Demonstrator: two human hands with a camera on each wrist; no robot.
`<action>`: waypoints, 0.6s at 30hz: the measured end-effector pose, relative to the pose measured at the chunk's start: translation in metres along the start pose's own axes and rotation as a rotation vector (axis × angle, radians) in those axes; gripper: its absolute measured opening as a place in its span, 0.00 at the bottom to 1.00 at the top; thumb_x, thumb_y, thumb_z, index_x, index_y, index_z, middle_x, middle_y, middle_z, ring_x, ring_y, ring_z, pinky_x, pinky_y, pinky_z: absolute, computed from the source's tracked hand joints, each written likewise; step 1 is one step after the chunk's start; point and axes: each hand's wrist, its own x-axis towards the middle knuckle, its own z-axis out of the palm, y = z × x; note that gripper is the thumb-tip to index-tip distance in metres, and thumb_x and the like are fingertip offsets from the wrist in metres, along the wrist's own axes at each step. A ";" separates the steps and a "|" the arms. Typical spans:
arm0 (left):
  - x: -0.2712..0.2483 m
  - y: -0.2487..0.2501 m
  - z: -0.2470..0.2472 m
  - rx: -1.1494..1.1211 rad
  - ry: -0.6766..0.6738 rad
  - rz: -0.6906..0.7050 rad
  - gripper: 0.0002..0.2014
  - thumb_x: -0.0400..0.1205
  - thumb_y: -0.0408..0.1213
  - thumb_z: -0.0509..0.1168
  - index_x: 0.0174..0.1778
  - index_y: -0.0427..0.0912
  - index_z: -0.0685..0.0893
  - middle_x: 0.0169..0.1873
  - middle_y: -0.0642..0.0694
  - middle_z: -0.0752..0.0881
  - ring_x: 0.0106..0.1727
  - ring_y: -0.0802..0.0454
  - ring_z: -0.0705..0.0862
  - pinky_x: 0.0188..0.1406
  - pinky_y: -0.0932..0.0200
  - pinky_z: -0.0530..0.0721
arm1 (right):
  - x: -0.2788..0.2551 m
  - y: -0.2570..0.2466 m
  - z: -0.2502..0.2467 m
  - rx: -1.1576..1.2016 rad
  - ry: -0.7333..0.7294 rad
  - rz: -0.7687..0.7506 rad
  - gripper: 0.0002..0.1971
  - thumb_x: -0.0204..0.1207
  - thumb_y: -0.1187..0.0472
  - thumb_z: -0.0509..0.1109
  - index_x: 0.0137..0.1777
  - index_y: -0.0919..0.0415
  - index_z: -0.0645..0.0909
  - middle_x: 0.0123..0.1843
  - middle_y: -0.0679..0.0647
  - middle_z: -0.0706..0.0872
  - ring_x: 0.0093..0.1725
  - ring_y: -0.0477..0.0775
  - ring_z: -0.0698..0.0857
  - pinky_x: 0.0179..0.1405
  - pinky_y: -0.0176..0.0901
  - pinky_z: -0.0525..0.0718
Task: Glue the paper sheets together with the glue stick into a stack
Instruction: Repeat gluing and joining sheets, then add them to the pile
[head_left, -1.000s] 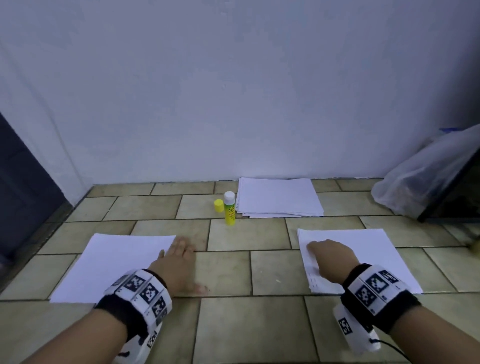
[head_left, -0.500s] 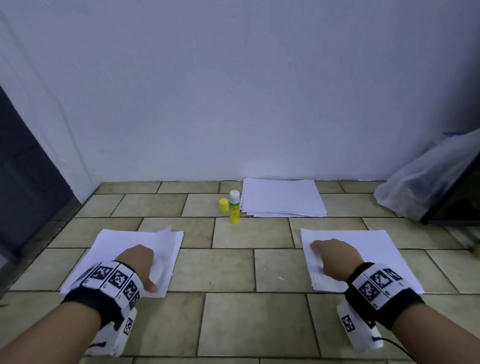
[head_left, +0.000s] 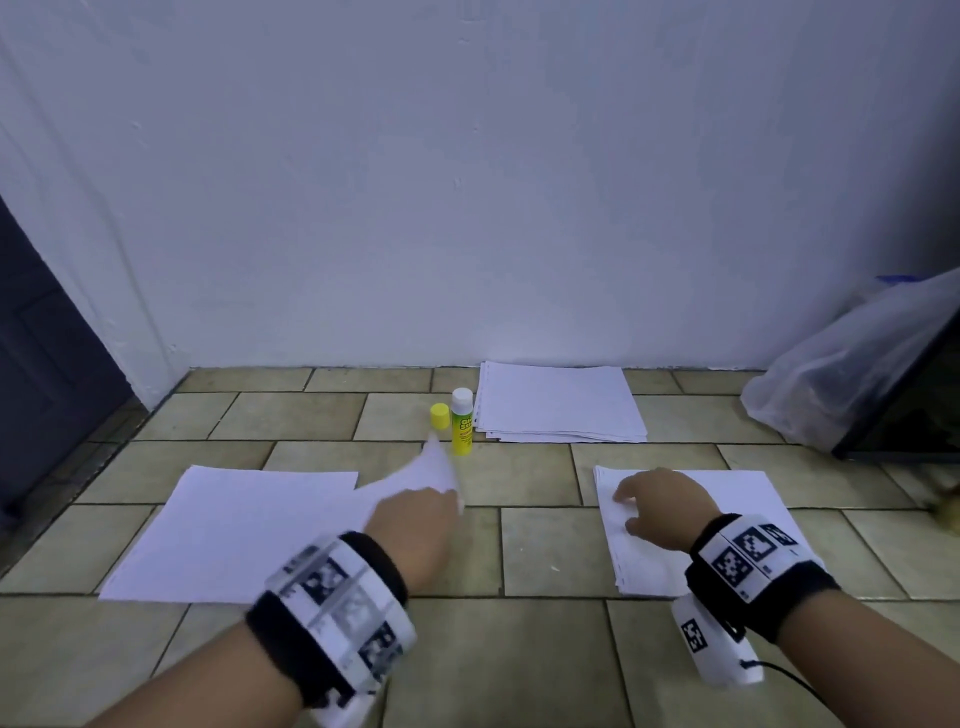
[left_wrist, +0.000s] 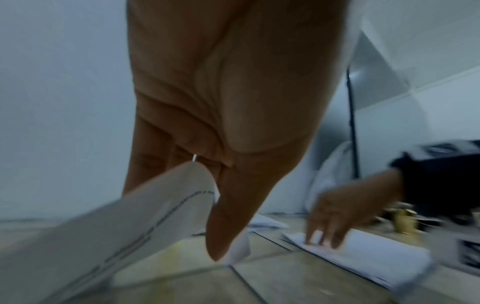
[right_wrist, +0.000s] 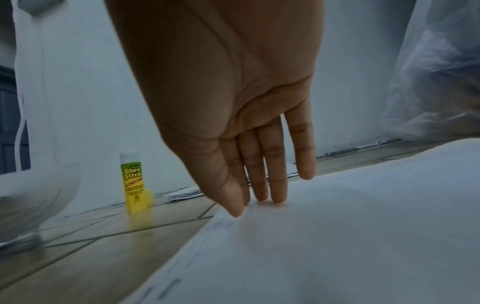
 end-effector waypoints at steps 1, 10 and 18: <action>0.002 0.017 0.005 -0.018 -0.015 0.046 0.17 0.86 0.30 0.54 0.71 0.38 0.72 0.66 0.40 0.79 0.65 0.42 0.80 0.58 0.53 0.77 | 0.002 0.000 -0.002 0.003 -0.005 0.003 0.19 0.78 0.57 0.66 0.69 0.48 0.77 0.69 0.49 0.79 0.66 0.51 0.78 0.63 0.40 0.78; 0.021 0.037 0.028 -0.111 -0.127 0.276 0.24 0.83 0.22 0.54 0.75 0.42 0.74 0.69 0.40 0.75 0.68 0.40 0.73 0.61 0.49 0.74 | 0.009 -0.015 -0.012 -0.052 -0.019 -0.023 0.13 0.77 0.62 0.68 0.61 0.57 0.81 0.58 0.53 0.73 0.51 0.52 0.77 0.50 0.39 0.79; 0.029 0.009 0.040 -0.250 -0.264 0.085 0.45 0.79 0.48 0.70 0.85 0.55 0.46 0.84 0.46 0.42 0.83 0.31 0.40 0.73 0.21 0.56 | 0.038 -0.074 -0.039 0.279 0.100 -0.146 0.16 0.74 0.55 0.72 0.61 0.56 0.80 0.60 0.54 0.79 0.60 0.55 0.80 0.55 0.42 0.75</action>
